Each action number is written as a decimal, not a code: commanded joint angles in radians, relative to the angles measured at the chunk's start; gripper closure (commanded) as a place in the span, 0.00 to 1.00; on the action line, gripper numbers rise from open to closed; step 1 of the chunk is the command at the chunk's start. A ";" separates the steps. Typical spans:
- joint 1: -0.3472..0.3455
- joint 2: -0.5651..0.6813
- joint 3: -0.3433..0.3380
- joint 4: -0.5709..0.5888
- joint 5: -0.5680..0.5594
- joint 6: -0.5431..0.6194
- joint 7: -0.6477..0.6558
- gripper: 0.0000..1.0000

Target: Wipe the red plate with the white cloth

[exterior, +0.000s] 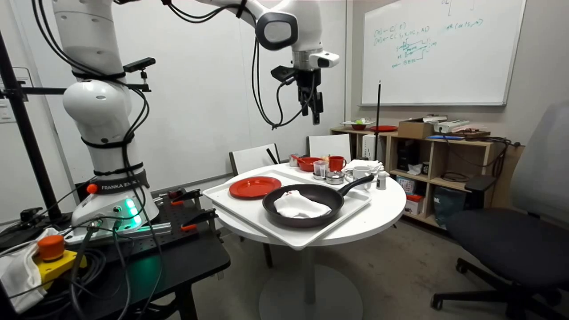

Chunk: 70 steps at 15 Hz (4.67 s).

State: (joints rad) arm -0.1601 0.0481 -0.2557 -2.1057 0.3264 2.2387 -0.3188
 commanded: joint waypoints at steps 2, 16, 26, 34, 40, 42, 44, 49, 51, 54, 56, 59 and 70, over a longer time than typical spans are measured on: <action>-0.048 0.195 0.030 0.130 0.047 0.087 0.104 0.00; -0.015 0.512 0.112 0.215 -0.120 0.119 0.350 0.00; 0.031 0.574 0.127 0.197 -0.270 0.105 0.367 0.00; 0.023 0.576 0.127 0.199 -0.269 0.106 0.366 0.00; 0.019 0.577 0.128 0.203 -0.266 0.101 0.361 0.00; 0.009 0.582 0.136 0.209 -0.257 0.099 0.346 0.00; 0.002 0.594 0.144 0.218 -0.251 0.102 0.340 0.00; -0.007 0.604 0.174 0.221 -0.209 0.116 0.361 0.00; 0.010 0.605 0.165 0.209 -0.194 0.165 0.419 0.00; 0.018 0.602 0.152 0.188 -0.173 0.224 0.486 0.00; 0.012 0.597 0.151 0.165 -0.156 0.245 0.513 0.00; 0.012 0.589 0.151 0.128 -0.138 0.260 0.530 0.00; 0.037 0.608 0.174 0.085 -0.072 0.352 0.595 0.00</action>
State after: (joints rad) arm -0.1372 0.6526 -0.0830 -2.0139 0.2191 2.5463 0.2397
